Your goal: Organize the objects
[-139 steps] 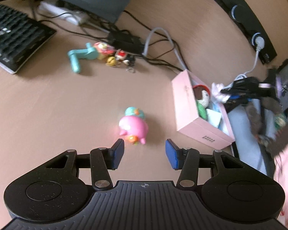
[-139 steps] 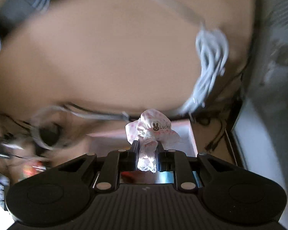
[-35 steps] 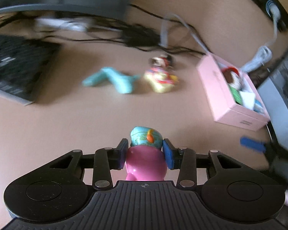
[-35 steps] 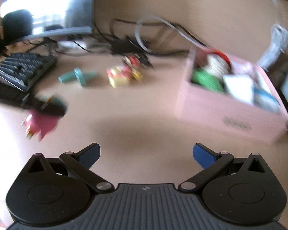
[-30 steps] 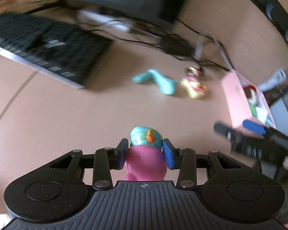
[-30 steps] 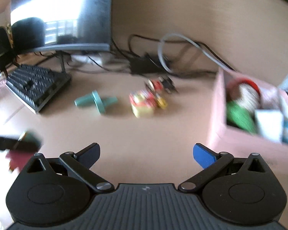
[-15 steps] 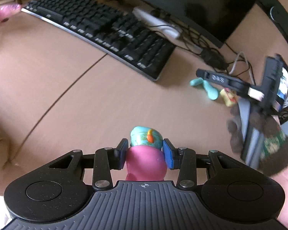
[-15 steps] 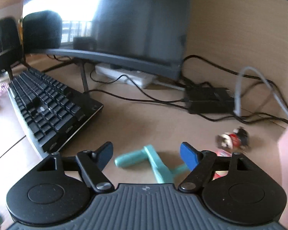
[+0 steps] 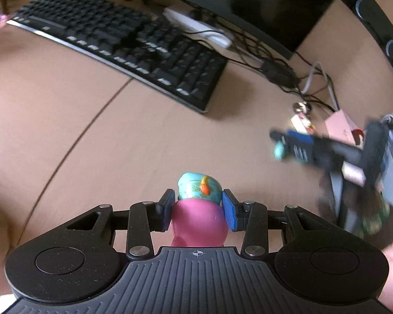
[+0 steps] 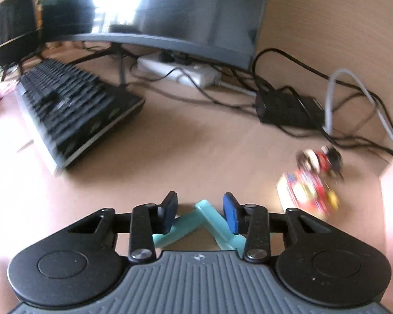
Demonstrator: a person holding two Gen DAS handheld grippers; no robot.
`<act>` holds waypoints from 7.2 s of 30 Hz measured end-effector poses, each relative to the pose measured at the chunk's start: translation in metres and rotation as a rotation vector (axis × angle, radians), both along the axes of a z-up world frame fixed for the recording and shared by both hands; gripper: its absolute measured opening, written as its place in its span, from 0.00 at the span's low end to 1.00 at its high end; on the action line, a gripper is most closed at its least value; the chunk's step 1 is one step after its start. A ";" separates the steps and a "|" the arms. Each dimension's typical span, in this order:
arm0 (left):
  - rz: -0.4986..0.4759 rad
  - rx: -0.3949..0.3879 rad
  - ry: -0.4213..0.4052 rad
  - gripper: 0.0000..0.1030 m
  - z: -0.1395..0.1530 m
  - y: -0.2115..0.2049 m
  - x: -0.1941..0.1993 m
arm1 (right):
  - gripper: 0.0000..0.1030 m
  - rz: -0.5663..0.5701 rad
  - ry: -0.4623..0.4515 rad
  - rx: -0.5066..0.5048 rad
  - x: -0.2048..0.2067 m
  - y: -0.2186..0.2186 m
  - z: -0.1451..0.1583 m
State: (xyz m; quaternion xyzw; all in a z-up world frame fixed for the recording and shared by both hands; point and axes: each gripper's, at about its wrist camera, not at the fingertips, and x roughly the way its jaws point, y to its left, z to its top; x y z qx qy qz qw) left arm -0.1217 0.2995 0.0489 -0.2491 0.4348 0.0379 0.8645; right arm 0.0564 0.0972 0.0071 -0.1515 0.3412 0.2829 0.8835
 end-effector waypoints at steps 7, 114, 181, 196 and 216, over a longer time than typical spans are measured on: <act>-0.080 -0.036 0.003 0.42 -0.011 -0.018 0.022 | 0.85 -0.045 -0.105 -0.138 -0.071 -0.063 0.002; -0.496 0.023 -0.314 0.43 0.101 -0.296 0.202 | 0.68 -0.417 -0.131 0.166 -0.113 -0.280 0.106; -0.094 0.155 -0.018 0.51 -0.033 -0.196 0.285 | 0.94 -0.605 -0.035 -0.002 -0.137 -0.264 0.059; -0.221 0.125 0.035 0.49 -0.029 -0.168 0.161 | 0.94 -0.431 0.011 0.031 -0.098 -0.226 0.042; 0.006 0.009 0.031 0.48 -0.026 -0.090 0.066 | 0.94 -0.334 0.025 0.084 0.115 -0.058 0.018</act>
